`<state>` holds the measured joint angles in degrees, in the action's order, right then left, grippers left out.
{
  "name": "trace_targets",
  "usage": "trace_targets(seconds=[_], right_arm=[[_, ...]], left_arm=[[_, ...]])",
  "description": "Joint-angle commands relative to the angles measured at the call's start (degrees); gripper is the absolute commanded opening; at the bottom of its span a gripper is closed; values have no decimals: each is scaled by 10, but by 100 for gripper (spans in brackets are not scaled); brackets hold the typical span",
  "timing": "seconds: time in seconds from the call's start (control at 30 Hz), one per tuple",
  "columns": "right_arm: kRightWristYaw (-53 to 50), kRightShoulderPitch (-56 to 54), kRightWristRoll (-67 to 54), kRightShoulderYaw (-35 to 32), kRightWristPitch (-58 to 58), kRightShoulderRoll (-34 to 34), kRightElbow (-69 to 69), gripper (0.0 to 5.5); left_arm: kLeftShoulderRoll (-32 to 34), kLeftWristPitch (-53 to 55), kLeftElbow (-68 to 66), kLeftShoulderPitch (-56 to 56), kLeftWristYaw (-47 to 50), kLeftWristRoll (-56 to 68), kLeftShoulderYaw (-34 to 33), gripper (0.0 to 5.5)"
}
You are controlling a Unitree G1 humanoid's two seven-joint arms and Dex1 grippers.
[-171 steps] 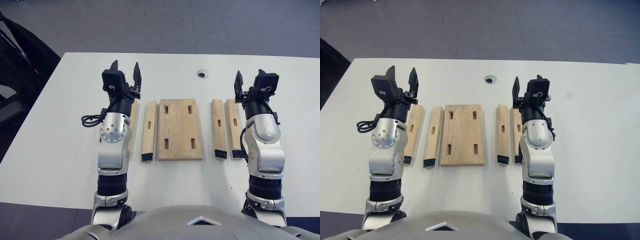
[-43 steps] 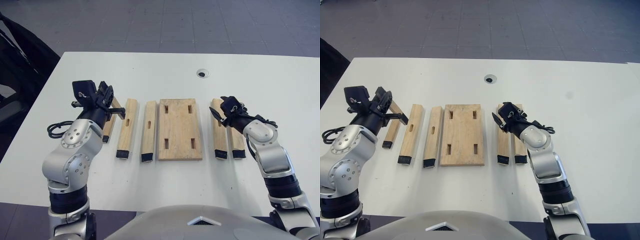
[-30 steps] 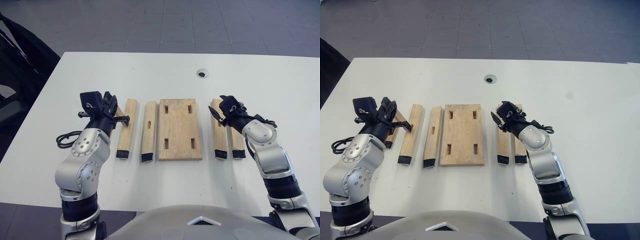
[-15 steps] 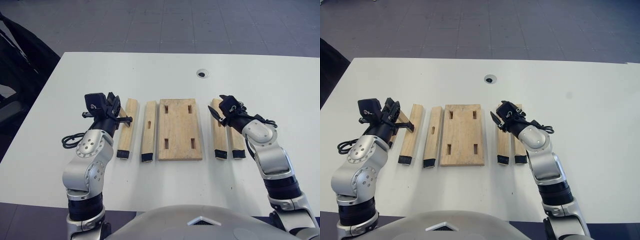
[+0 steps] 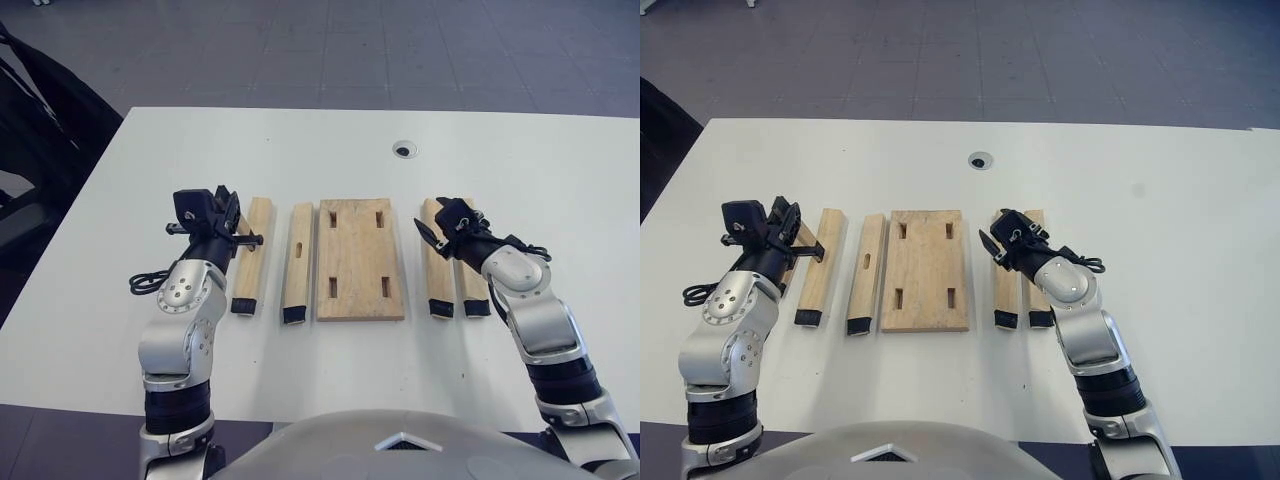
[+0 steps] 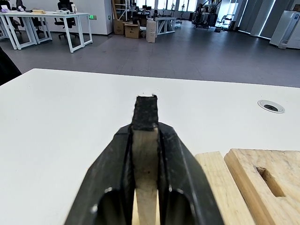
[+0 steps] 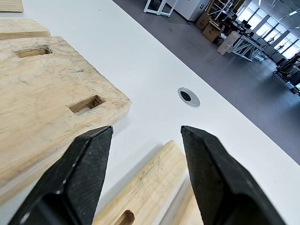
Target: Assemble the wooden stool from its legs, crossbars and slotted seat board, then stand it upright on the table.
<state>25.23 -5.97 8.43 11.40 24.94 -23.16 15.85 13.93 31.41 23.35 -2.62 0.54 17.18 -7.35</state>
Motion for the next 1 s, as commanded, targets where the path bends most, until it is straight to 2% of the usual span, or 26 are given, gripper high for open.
trace_targets(seconds=[0.03, 0.23, 0.5, 0.67, 0.7, 0.93, 1.0], right_arm=[[-1, 0, 3, 0, 5, -2, 9, 267], [-4, 5, 3, -3, 7, -4, 13, 267], [-6, 0, 4, -1, 5, -4, 10, 267], [-8, -3, 5, -2, 3, -3, 5, 267], [-8, -4, 6, -2, 2, -3, 4, 267], [-9, -1, 6, 0, 2, -3, 6, 267], [-9, 2, 7, 1, 3, -2, 9, 267]], left_arm=[[-1, -3, -50, -43, -16, -21, 8, 43], [-5, -87, -67, -113, -37, -42, 7, 43], [37, 25, -54, -18, -45, -20, -8, 43], [24, 44, -50, -1, -39, -21, -11, 43], [19, 39, -53, 2, -36, -22, -14, 72], [8, -4, -38, 1, -32, -34, -33, 181], [11, -18, -6, -10, -31, -38, -45, 181]])
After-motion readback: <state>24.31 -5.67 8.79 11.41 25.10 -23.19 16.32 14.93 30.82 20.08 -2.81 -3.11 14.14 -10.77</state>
